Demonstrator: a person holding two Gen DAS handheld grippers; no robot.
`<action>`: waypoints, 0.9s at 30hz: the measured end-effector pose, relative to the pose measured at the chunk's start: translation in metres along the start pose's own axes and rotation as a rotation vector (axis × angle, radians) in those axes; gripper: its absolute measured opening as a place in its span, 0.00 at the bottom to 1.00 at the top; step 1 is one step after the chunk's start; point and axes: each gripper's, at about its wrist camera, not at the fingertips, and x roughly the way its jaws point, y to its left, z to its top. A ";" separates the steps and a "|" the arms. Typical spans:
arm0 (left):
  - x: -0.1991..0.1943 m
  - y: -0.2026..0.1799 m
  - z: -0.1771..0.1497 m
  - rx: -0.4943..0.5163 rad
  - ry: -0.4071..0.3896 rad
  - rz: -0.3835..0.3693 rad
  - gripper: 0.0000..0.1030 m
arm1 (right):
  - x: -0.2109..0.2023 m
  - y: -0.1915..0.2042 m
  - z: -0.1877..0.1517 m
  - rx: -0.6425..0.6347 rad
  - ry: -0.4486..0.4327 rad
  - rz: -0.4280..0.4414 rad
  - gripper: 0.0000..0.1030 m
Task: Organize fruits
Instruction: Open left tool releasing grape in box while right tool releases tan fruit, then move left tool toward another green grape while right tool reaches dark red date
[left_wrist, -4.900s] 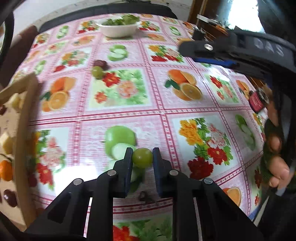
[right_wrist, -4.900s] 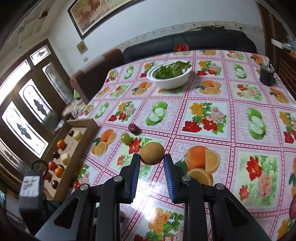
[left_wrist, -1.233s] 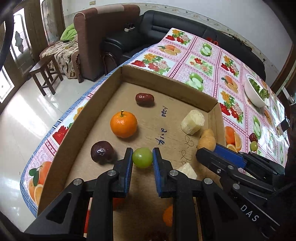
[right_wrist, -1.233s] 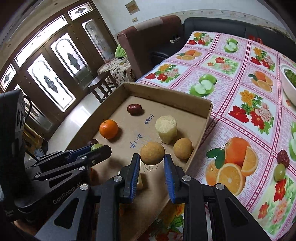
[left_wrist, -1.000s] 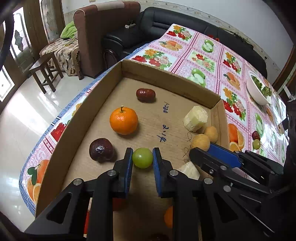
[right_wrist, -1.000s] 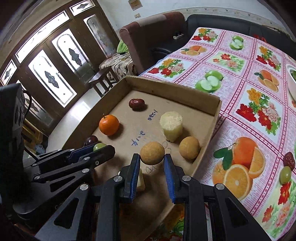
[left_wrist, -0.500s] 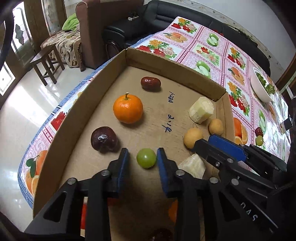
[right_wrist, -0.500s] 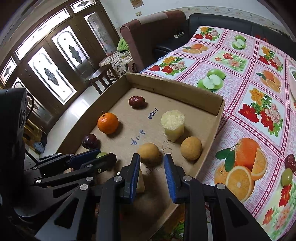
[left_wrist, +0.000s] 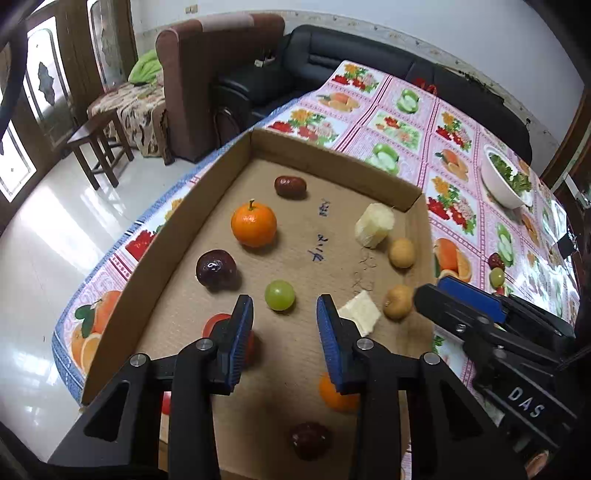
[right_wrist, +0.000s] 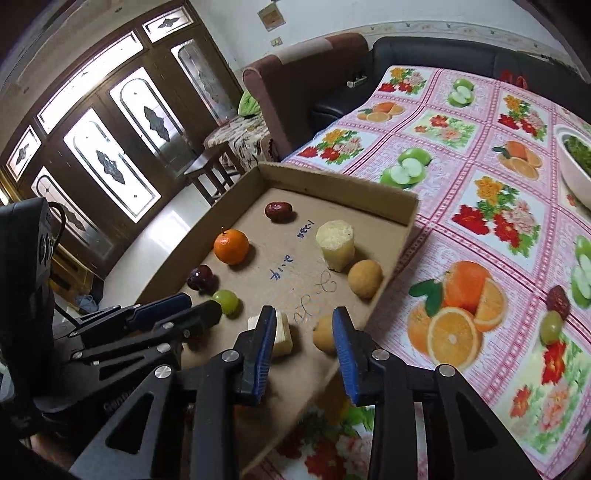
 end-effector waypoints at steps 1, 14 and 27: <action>-0.002 -0.002 0.000 0.002 -0.005 -0.002 0.33 | -0.005 -0.001 -0.001 0.004 -0.007 -0.002 0.33; -0.027 -0.043 -0.015 0.067 -0.033 -0.078 0.39 | -0.079 -0.068 -0.042 0.131 -0.099 -0.096 0.37; -0.036 -0.101 -0.033 0.166 -0.005 -0.182 0.39 | -0.113 -0.139 -0.078 0.273 -0.130 -0.191 0.37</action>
